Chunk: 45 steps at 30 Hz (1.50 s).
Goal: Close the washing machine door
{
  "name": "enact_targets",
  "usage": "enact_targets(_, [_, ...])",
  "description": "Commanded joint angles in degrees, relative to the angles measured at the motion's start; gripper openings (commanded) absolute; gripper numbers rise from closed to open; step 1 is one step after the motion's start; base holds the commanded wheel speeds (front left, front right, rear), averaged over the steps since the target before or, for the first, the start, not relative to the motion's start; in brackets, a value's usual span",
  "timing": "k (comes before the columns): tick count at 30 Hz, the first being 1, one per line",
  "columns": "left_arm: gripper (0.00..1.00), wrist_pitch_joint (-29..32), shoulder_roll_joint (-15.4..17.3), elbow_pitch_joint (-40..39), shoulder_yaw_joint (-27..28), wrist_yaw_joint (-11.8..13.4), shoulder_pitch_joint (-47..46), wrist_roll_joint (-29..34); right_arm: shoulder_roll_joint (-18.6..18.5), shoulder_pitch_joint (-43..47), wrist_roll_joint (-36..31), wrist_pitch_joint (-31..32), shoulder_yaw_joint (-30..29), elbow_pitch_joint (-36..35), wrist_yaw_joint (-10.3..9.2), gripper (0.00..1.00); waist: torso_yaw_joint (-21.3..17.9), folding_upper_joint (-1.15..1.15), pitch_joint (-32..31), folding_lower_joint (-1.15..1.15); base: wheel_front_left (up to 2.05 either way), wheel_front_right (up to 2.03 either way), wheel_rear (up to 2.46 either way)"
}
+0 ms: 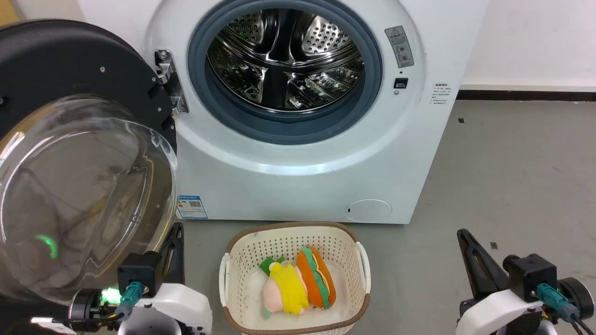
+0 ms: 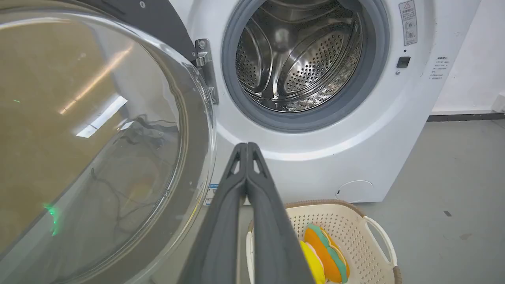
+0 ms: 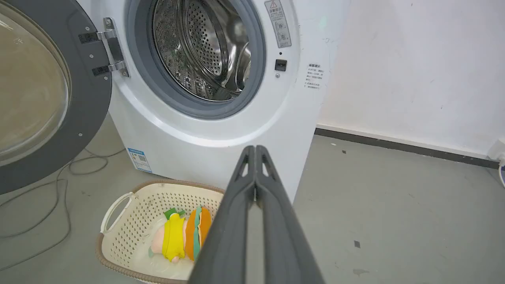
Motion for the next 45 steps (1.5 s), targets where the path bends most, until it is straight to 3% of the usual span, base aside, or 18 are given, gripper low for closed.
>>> enact_targets(1, [0.0, 0.0, 0.0, -0.2, 0.1, -0.2, 0.8, 0.2, 0.3, -0.7, -0.4, 0.1, 0.0, 0.1, 0.05, 0.0, 0.0, 0.0, 0.0, 0.0, 0.0, 0.0, 0.0])
enact_targets(19, [0.0, 0.0, 0.0, -0.2, 0.1, -0.2, 0.8, 0.2, 0.3, -0.7, -0.4, 0.1, 0.0, 0.1, 0.05, 0.0, 0.0, 0.0, 0.0, 0.0, 0.0, 0.0, 0.0])
enact_targets(20, [1.0, 0.0, 0.0, 0.0, 0.0, 0.0, 0.0, 0.0, 0.0, 0.0, 0.0, 0.0, 0.0, 0.0, 0.0, 1.0, 0.0, 0.0, 0.0, 0.0, 0.0, 0.0, 0.0])
enact_targets(34, [1.0, -1.5, 0.0, 0.1, -0.6, 1.5, -0.3, -0.3, 0.0, 0.2, 2.1, -1.4, -1.2, -0.4, 0.0, 1.0, 0.1, 0.0, 0.1, 0.0, 0.0, 0.0, 0.0])
enact_targets(35, [0.72, -1.6, 0.0, 0.1, -0.6, 1.6, -0.3, -0.3, 0.0, 0.2, 2.3, -1.6, -1.3, -0.4, 0.0, 1.0, 0.2, 0.0, 0.1, 0.0, 0.0, 0.0, 0.0])
enact_targets(36, [0.23, -1.7, 0.0, 0.0, -0.7, 1.7, -0.4, -0.2, 0.0, 0.3, 2.4, -1.7, -1.4, -0.4, 0.01, 1.0, 0.2, 0.0, 0.1, 0.0, 0.0, 0.0, 0.0])
enact_targets(37, [0.0, -1.8, 0.0, -0.1, -0.7, 1.8, -0.5, -0.2, 0.0, 0.3, 2.6, -1.8, -1.6, -0.4, 0.01, 1.0, 0.4, 0.0, 0.2, 0.0, 0.0, 0.0, 0.0])
enact_targets(45, [0.0, -2.8, 0.3, -2.3, -0.7, 2.1, -1.9, -0.5, 0.1, 0.3, 3.7, -2.8, -2.7, -0.5, 0.01, 1.0, 1.9, 0.0, 0.4, 0.0, 0.0, 0.0, 0.0])
